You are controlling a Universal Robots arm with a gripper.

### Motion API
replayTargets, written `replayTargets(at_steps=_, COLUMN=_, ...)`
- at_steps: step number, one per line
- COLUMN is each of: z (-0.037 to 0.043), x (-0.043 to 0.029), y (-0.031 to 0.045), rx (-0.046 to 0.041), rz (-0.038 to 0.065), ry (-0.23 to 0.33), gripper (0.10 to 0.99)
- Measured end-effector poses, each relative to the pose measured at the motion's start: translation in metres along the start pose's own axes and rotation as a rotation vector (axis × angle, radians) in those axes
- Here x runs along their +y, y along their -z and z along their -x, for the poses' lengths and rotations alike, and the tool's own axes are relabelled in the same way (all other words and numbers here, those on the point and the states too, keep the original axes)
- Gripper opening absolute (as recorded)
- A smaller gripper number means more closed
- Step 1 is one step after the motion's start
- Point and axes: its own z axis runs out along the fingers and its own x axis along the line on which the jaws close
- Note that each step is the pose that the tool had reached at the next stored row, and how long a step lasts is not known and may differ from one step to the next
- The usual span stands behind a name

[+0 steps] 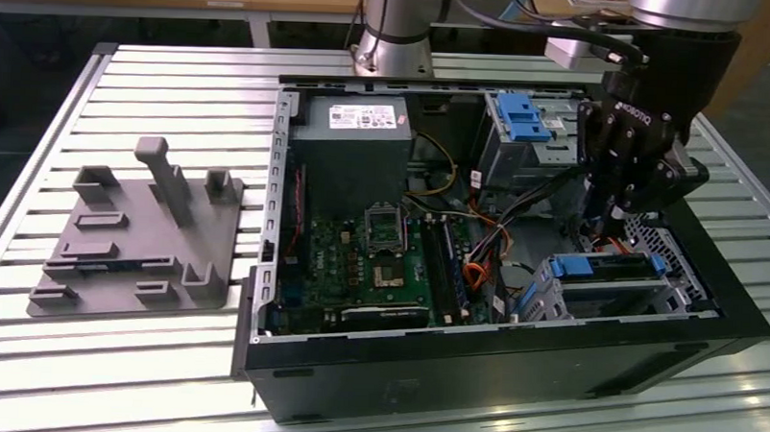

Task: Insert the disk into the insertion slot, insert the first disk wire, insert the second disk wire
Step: 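Insert the second disk wire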

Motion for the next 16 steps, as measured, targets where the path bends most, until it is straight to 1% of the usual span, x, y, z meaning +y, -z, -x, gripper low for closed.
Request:
replayTargets(at_steps=3, z=0.0000, x=-0.0001, y=0.0000, rx=0.0001, rz=0.006, ry=-0.022, gripper=0.349)
replayTargets(at_steps=4, z=0.0000, x=-0.0001, y=0.0000, rx=0.0002, rz=0.007, ry=-0.024, gripper=0.349)
replayTargets(at_steps=16, z=0.0004, x=-0.0002, y=-0.0015, rx=0.0001, rz=0.004, ry=-0.016, gripper=0.349)
